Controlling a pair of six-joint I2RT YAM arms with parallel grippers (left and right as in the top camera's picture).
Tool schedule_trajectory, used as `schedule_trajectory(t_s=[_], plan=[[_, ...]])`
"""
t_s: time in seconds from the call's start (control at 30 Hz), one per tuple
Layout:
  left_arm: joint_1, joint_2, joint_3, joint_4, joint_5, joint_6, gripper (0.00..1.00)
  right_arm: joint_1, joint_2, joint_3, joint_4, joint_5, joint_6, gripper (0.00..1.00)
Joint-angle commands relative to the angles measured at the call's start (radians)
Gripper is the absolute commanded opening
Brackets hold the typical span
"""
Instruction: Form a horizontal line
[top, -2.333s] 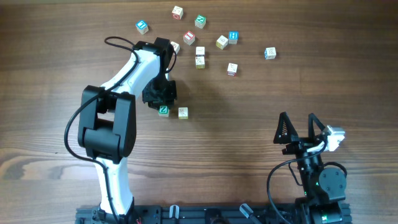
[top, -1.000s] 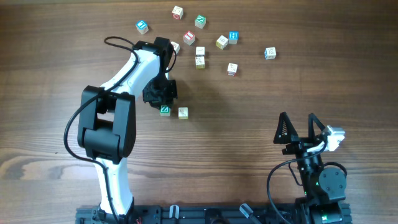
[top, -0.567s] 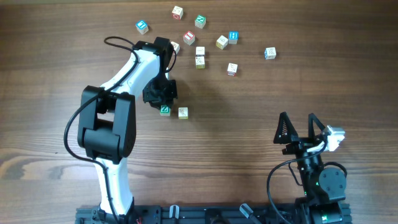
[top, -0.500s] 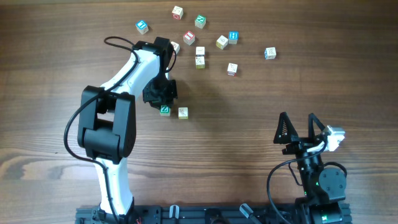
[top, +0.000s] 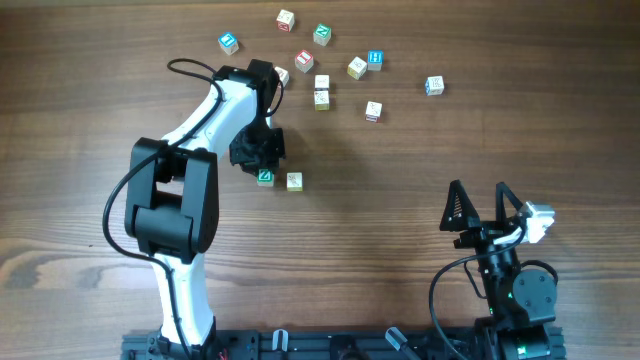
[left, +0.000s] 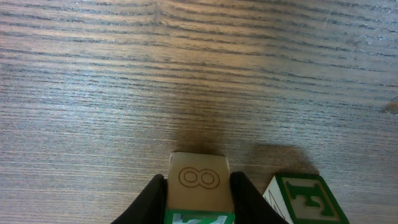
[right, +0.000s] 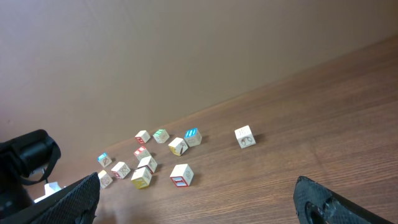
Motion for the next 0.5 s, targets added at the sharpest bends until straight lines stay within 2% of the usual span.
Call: schedule_trajectory(t_s=[0.0, 0.47], plan=[[-0.004, -0.005, -0.006, 0.017, 0.005, -0.013, 0.24, -0.004, -0.007, -0.001, 0.003, -0.012, 0.0, 1.0], [-0.004, -0.005, -0.006, 0.003, 0.023, -0.013, 0.24, -0.004, -0.007, -0.001, 0.003, -0.012, 0.0, 1.0]])
